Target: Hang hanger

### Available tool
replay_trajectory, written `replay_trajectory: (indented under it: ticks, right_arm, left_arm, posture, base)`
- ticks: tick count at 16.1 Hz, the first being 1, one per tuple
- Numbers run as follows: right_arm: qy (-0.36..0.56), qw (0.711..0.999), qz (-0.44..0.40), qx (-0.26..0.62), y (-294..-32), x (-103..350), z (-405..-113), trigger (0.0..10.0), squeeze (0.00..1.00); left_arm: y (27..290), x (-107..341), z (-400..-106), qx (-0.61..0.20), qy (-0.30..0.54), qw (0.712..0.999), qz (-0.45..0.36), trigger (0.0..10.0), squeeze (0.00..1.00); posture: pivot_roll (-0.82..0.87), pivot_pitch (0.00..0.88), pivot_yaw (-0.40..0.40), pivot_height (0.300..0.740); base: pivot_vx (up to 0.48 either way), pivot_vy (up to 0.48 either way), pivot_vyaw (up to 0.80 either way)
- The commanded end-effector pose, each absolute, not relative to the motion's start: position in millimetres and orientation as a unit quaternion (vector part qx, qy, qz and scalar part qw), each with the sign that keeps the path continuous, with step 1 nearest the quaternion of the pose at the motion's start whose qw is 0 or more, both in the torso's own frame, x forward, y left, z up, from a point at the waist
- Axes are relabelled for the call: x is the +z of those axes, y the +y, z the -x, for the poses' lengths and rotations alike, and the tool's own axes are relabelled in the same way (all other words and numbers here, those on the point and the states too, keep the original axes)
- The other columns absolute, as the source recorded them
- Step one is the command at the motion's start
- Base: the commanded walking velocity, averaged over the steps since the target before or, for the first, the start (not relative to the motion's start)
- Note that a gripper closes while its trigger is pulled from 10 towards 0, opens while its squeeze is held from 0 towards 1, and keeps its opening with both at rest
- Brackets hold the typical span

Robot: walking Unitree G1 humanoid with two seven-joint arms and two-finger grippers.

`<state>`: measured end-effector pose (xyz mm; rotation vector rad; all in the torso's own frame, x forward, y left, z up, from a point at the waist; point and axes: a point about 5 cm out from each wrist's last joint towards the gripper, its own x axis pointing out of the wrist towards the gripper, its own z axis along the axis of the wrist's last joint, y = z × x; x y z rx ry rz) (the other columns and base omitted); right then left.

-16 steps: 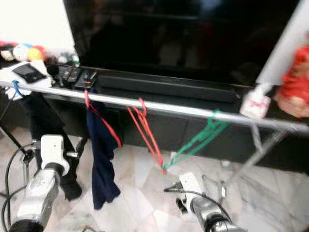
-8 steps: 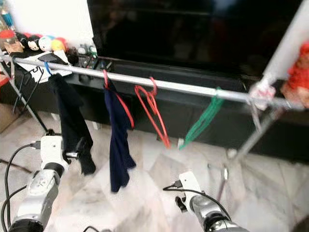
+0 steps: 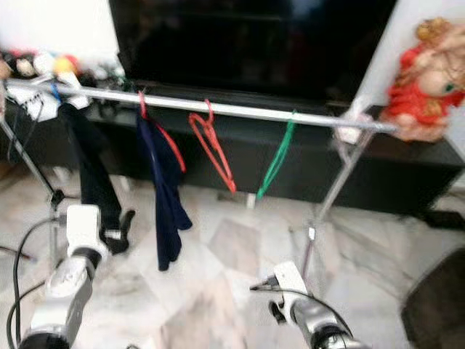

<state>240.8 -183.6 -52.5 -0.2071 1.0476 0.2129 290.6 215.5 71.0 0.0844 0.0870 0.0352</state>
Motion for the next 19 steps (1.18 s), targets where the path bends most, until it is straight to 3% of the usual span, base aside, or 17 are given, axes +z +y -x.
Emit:
replay_trajectory:
  ticks: [1,14,19]
  right_arm:
    - [0.495,0.857,0.097,0.103,-183,-51,-243,10.0,0.0]
    - [0.495,0.857,0.096,0.103,-183,-51,-243,10.0,0.0]
    - [0.495,0.857,0.098,0.102,-184,-51,-243,10.0,0.0]
  left_arm:
    - [215,72,-292,0.017,0.044,0.998,-0.043,10.0,0.0]
    - [215,68,-295,0.014,0.058,0.997,-0.051,10.0,0.0]
    - [214,50,-303,0.01,0.125,0.989,-0.074,10.0,0.0]
  posture:
    - [0.02,0.0,-0.053,0.74]
    - [0.02,0.0,-0.053,0.74]
    - [0.02,0.0,-0.053,0.74]
  base:
    - [-0.337,0.0,0.0]
    - [-0.321,0.0,0.0]
    - [0.0,0.0,0.0]
